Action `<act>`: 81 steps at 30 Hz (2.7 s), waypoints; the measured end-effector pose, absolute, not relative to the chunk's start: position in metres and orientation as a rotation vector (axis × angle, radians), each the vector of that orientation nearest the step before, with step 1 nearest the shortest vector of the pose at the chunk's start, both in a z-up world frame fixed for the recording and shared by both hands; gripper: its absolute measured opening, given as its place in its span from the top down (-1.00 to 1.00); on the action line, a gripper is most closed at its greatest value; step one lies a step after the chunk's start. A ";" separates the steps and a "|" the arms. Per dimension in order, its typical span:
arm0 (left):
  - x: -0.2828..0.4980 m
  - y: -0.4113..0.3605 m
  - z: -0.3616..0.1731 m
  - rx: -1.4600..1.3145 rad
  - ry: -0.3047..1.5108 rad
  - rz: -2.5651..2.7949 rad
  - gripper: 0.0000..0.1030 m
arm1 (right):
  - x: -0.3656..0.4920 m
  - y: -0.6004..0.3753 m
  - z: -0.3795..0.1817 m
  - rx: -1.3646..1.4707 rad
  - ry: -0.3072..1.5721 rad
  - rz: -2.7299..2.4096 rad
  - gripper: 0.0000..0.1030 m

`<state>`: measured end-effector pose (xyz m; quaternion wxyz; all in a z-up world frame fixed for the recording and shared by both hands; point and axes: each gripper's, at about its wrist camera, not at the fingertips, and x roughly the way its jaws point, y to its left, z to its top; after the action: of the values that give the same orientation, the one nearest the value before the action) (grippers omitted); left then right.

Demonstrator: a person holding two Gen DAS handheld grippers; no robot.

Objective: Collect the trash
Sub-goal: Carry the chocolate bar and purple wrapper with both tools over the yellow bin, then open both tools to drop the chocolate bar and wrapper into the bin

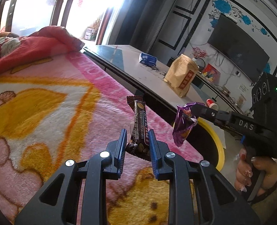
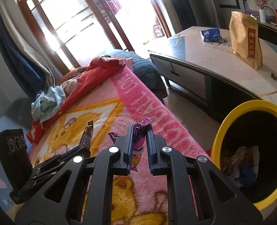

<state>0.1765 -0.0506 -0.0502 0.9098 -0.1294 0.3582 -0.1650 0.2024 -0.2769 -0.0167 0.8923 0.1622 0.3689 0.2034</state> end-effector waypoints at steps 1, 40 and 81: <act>0.176 -0.053 -0.049 -0.263 0.737 -0.347 0.56 | 0.201 -0.281 -0.015 0.334 0.757 0.413 0.83; 0.177 -0.184 -0.041 -0.075 0.719 -0.606 0.56 | 0.178 -0.429 -0.020 0.471 0.653 0.074 0.83; 0.212 -0.298 -0.089 0.076 0.825 -0.739 0.55 | 0.173 -0.518 -0.064 0.587 0.684 -0.142 0.81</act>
<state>0.2119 -0.2981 -0.0888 0.8499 0.0359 0.3915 -0.3509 0.1726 -0.5177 -0.0644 0.8977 0.2834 0.3302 -0.0685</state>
